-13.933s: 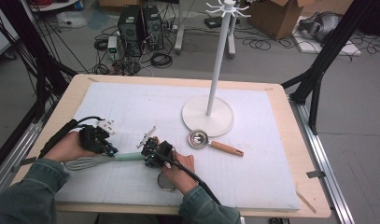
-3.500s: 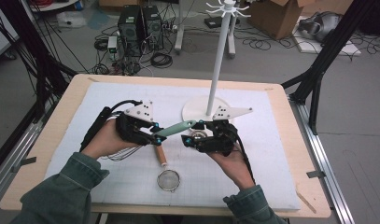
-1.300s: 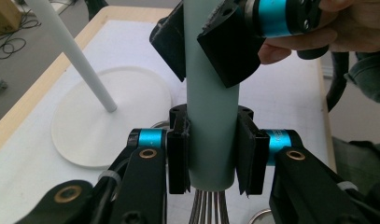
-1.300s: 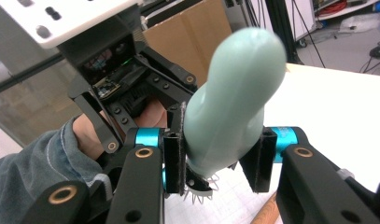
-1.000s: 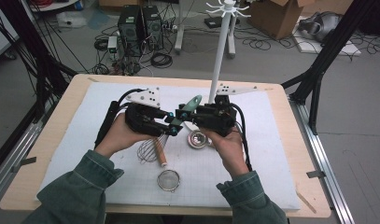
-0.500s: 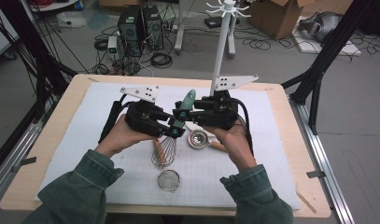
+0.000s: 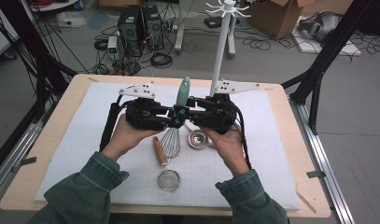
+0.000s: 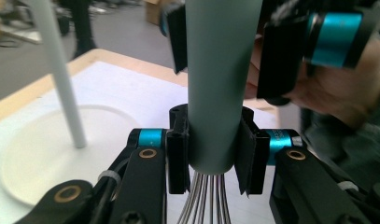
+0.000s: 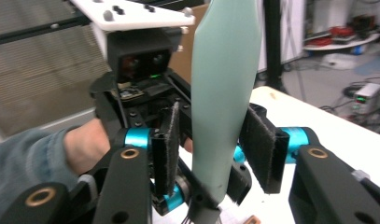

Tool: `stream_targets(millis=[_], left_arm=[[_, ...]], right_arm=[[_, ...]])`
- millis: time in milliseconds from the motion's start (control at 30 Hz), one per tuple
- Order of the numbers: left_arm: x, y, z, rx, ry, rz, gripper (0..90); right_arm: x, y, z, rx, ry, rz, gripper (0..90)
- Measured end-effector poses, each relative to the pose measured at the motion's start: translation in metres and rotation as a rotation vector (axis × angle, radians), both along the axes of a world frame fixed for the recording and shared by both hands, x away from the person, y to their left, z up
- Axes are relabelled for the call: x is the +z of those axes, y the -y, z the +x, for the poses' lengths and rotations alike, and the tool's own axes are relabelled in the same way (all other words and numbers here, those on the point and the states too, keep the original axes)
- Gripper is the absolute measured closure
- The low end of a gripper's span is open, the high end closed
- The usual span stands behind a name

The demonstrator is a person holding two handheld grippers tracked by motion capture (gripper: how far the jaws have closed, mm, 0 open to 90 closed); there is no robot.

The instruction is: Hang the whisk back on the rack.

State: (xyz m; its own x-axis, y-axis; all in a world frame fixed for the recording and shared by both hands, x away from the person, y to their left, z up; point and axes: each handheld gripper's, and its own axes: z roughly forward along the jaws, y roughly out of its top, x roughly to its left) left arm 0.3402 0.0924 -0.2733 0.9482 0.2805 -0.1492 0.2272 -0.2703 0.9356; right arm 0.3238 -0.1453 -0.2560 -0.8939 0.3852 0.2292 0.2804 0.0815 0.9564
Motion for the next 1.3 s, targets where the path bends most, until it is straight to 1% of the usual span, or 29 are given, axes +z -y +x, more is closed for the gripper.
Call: stream_targets(millis=[33, 67, 167, 233, 267, 300, 367, 433, 467, 500, 533, 600, 667, 700, 733, 767, 800, 900, 1000, 1133, 1300], left_arm=[[0.0, 0.001, -0.001, 0.02, 0.006, -0.005, 69.1], [0.0, 0.001, -0.001, 0.029, 0.01, -0.003, 69.1], [0.0, 0.004, -0.002, 0.037, 0.02, 0.003, 69.1], [0.0, 0.005, -0.003, 0.045, 0.022, -0.001, 69.0], [0.0, 0.005, -0.002, 0.042, 0.027, 0.006, 69.0], [0.0, 0.006, -0.003, 0.047, 0.022, 0.002, 69.0], [0.0, 0.006, -0.003, 0.039, 0.021, 0.003, 69.0], [-0.001, 0.006, -0.003, 0.036, 0.022, 0.005, 68.2], [-0.001, 0.006, -0.005, 0.06, 0.037, 0.014, 65.8], [0.0, 0.005, -0.006, 0.06, 0.036, 0.01, 61.2], [0.0, 0.004, -0.006, 0.059, 0.03, 0.001, 59.6], [0.0, 0.001, -0.007, 0.069, 0.041, 0.007, 54.6], [0.001, -0.003, -0.009, 0.065, 0.046, 0.012, 52.7], [0.001, -0.005, -0.01, 0.074, 0.055, 0.021, 51.2], [0.001, -0.008, -0.011, 0.071, 0.059, 0.039, 49.1], [0.0, -0.009, -0.012, 0.07, 0.055, 0.048, 48.4], [0.0, -0.011, -0.013, 0.07, 0.061, 0.063, 46.8], [-0.003, -0.016, -0.017, 0.076, 0.083, 0.08, 43.7], [-0.006, -0.022, -0.02, 0.082, 0.088, 0.088, 41.3], [-0.013, -0.032, -0.02, 0.095, 0.083, 0.094, 38.9], [-0.02, -0.048, -0.021, 0.12, 0.082, 0.089, 37.2]], right_arm=[[-0.001, 0.0, 0.0, -0.008, 0.004, 0.003, 60.0], [-0.001, -0.001, 0.0, -0.026, 0.006, 0.012, 61.2], [-0.002, -0.003, 0.0, -0.049, 0.002, 0.016, 63.5], [-0.002, -0.004, 0.0, -0.049, 0.008, 0.013, 64.6], [-0.002, -0.003, 0.0, -0.05, 0.012, 0.012, 66.2], [-0.002, -0.003, 0.0, -0.044, 0.011, 0.013, 66.6], [-0.002, -0.003, 0.001, -0.04, 0.014, -0.001, 67.3], [-0.002, -0.001, 0.002, -0.018, 0.013, -0.005, 67.4], [-0.001, -0.001, 0.002, -0.014, 0.013, -0.012, 67.5], [-0.001, 0.0, 0.002, -0.003, 0.028, -0.023, 67.5], [0.0, 0.0, 0.002, 0.003, 0.031, -0.022, 67.5], [0.0, 0.002, 0.003, 0.012, 0.034, -0.025, 67.6], [0.001, 0.006, 0.004, 0.015, 0.036, -0.025, 67.6], [0.002, 0.008, 0.005, 0.013, 0.032, -0.028, 67.6], [0.002, 0.01, 0.006, 0.012, 0.038, -0.025, 67.6], [0.002, 0.012, 0.006, 0.009, 0.038, -0.027, 67.6], [0.002, 0.014, 0.006, 0.009, 0.041, -0.031, 67.5], [0.003, 0.016, 0.006, 0.01, 0.051, -0.047, 67.5], [0.004, 0.019, 0.007, 0.011, 0.048, -0.053, 67.6], [0.004, 0.022, 0.01, 0.018, 0.044, -0.062, 67.6], [0.007, 0.027, 0.014, 0.017, 0.04, -0.077, 67.6]])
